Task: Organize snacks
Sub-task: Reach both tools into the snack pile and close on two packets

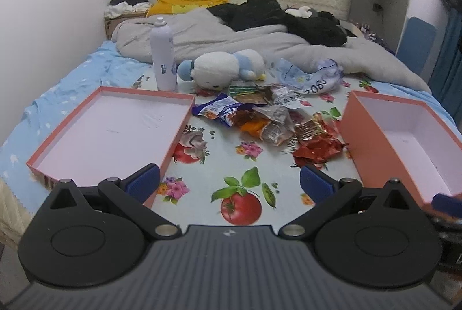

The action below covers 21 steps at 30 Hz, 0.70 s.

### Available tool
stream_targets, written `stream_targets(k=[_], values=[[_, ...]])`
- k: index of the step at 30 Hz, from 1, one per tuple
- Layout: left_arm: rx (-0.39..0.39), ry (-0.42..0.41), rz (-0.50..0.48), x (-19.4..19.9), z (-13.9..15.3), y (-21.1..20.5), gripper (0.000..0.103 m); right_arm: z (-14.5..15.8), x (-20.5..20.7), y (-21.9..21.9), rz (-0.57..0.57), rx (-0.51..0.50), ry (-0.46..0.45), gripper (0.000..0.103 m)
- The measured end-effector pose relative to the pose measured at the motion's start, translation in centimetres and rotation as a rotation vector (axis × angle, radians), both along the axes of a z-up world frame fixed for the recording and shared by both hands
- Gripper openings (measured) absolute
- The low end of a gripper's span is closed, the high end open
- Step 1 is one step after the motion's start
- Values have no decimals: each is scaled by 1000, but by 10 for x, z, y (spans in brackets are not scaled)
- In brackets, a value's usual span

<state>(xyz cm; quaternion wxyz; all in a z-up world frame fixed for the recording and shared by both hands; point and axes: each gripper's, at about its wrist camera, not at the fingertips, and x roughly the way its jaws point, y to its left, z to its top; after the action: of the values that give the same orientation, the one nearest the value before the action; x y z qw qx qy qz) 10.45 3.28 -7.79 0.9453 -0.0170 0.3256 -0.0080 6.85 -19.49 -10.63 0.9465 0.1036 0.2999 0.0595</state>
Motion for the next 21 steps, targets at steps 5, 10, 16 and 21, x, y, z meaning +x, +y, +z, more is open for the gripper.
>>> stream_targets(k=[5, 10, 16, 21], values=[[-15, 14, 0, 33, -15, 7, 103, -12, 25, 11, 63, 22, 9, 87], [-44, 37, 6, 71, -32, 18, 103, -21, 54, 25, 86, 6, 15, 78], [-50, 81, -24, 118, -52, 23, 99, -40, 97, 26, 21, -16, 39, 78], [-31, 124, -48, 161, -73, 23, 98, -60, 132, 19, -26, -2, 67, 79]])
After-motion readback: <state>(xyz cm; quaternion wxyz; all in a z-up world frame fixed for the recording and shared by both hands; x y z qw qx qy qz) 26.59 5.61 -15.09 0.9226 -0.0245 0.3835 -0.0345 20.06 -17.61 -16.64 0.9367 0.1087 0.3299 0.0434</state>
